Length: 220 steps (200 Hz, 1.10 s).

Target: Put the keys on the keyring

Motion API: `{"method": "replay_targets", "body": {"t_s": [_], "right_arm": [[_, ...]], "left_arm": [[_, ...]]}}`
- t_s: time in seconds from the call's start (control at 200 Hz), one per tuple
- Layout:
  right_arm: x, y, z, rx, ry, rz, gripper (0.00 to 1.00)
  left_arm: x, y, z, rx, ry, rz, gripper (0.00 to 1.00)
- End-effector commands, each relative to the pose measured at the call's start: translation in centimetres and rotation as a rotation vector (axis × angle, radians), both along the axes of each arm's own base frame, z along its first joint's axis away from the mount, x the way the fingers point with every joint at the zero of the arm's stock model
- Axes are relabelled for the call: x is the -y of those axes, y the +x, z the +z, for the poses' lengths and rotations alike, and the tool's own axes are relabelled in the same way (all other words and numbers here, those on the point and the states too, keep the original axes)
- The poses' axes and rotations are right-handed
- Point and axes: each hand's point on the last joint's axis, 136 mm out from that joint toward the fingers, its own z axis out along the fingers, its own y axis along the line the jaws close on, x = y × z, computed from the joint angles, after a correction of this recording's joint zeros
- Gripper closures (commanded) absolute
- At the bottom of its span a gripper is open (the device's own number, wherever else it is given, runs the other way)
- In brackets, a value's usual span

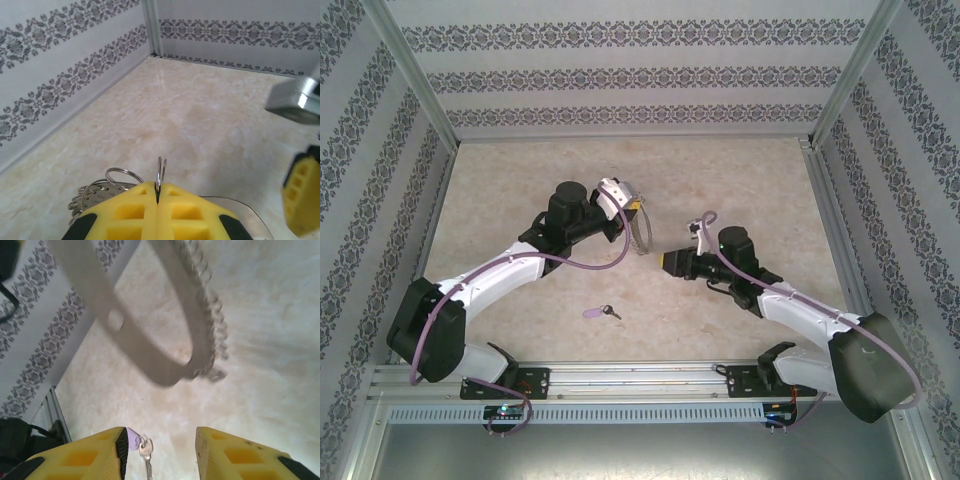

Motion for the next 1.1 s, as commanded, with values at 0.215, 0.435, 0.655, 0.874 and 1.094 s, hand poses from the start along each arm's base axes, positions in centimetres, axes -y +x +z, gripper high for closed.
{"method": "replay_targets", "body": {"t_s": [0.215,0.435,0.655,0.874,1.094], "right_arm": [[-2.2,-3.3,-4.1,-0.016,-0.201,-0.011,0.58],[-5.4,-4.6,-6.7,-0.092,-0.302,-0.022,0.56],[-9.6,-5.4,-8.7,-0.146,-0.426,-0.021,0.57],[-12.2,-6.0,-9.6,-0.144,-0.6,-0.044,0.57],[-12.8,-6.5,-9.7,-0.074,-0.792,-0.085,0.55]], "left_arm": [[-3.3,2.4,2.4,0.05,-0.015,0.215,1.0],[-6.1,3.6,2.9,0.065,-0.044,0.305,1.0],[-9.1,4.9,3.4,0.06,-0.103,0.384,1.0],[-12.1,6.3,4.3,0.066,-0.129,0.473,1.0],[-13.4,7.0,4.3,0.051,-0.153,0.492,1.0]]}}
